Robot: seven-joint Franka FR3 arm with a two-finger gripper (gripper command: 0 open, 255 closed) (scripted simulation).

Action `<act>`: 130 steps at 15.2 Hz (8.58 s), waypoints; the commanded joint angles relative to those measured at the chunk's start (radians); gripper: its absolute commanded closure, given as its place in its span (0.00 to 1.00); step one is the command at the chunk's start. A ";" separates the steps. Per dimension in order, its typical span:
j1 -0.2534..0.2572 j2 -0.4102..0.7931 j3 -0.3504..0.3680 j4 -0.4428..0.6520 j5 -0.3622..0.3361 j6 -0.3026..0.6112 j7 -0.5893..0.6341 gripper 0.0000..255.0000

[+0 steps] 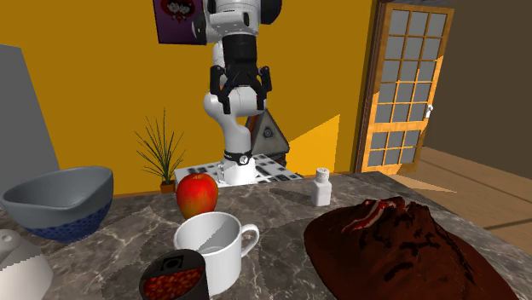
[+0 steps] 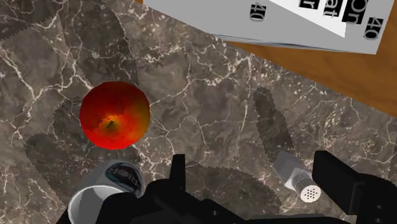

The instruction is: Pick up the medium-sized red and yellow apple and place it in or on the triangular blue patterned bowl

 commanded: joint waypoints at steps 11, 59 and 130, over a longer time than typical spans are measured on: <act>-0.033 0.285 -0.202 0.060 -0.118 0.255 -0.303 0.00; -0.027 0.241 -0.173 0.234 -0.105 0.038 -0.310 1.00; -0.140 0.628 -0.551 0.607 0.066 0.049 -0.883 0.00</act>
